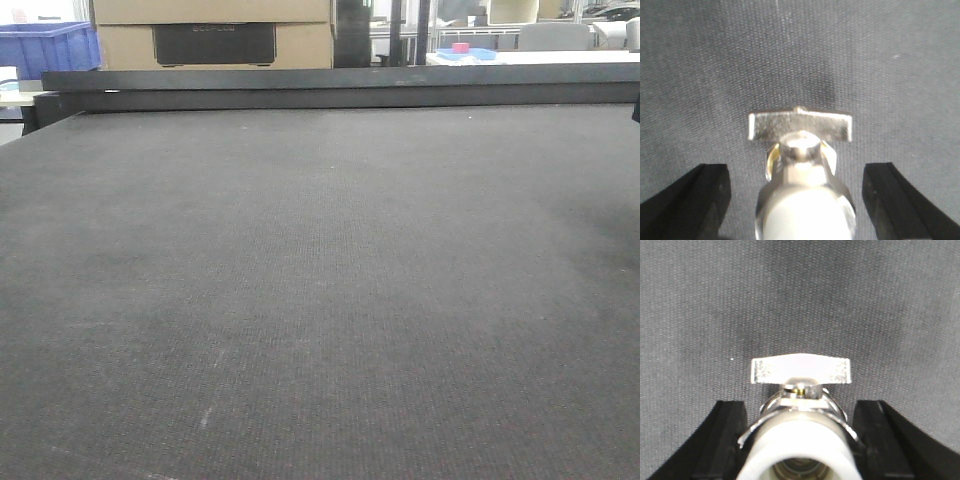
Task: Place valve from conveyor to right shelf box
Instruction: 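Close both grippers around the white ends of the valves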
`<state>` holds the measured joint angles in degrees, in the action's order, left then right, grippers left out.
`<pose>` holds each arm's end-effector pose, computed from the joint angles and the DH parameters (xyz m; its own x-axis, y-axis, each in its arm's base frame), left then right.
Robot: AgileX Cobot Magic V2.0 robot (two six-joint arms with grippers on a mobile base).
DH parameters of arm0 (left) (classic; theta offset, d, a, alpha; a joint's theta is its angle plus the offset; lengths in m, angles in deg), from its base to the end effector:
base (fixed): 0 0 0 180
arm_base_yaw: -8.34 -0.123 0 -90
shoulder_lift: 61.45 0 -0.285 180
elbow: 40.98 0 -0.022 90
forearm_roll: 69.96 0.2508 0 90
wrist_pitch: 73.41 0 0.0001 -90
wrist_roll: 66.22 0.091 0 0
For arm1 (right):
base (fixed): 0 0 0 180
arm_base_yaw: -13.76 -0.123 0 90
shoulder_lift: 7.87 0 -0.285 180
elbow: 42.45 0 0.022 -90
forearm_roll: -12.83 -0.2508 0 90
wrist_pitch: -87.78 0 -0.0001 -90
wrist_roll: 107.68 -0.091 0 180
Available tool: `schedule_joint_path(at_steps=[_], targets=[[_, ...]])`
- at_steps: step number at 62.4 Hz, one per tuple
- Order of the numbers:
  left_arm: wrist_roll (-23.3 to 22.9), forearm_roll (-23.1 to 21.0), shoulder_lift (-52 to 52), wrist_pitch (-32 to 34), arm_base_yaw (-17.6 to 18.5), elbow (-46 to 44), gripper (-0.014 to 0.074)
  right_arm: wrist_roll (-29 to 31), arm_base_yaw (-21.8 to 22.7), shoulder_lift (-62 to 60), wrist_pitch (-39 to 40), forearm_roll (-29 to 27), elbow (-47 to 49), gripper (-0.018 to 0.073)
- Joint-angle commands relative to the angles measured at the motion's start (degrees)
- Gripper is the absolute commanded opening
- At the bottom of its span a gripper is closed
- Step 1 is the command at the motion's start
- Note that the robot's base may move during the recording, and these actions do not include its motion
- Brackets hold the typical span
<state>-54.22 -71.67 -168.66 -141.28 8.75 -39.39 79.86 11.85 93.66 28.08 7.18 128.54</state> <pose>0.3340 -0.0049 0.2444 -0.9770 0.2038 -0.0625 0.2052 0.9786 -0.0156 0.3146 0.0182 0.2455 -0.9774 -0.1140 -0.1779 -0.1280 0.9893 0.0695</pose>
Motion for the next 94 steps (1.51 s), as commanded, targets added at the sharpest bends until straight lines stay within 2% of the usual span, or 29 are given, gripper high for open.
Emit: schedule_joint_path(at_steps=[1,21,36,54,58,64,80,94], targets=[[0.06,-0.46,0.12,0.29,-0.07,0.26,0.0428,0.40,-0.02,-0.08,0.81,-1.08,0.33,-0.0162],[0.06,-0.46,0.12,0.20,-0.07,2.37,0.0346,0.40,-0.02,-0.08,1.20,-1.08,0.33,-0.0162],[0.06,-0.46,0.12,2.70,-0.07,2.37,0.0208,0.40,-0.02,-0.08,1.45,-1.08,0.33,-0.0162],[0.06,-0.46,0.12,3.14,-0.07,2.37,0.0190,0.40,-0.02,-0.08,1.03,-1.08,0.33,-0.0162],[0.06,-0.46,0.12,3.14,-0.07,2.37,0.0118,0.40,-0.02,-0.08,1.03,-1.08,0.33,-0.0162],[0.06,-0.46,0.12,3.02,-0.07,2.37,-0.0114,0.40,-0.02,-0.08,1.03,-1.08,0.33,-0.0162],[0.06,-0.55,1.78,3.92,-0.07,2.37,-0.0111,0.40,-0.02,-0.33,1.32,-1.08,0.33,-0.0164],[0.06,-1.04,11.07,8.41,-0.07,2.37,-0.0111,0.29,-0.02,-5.35,4.24,-1.08,0.33,-0.0164]])
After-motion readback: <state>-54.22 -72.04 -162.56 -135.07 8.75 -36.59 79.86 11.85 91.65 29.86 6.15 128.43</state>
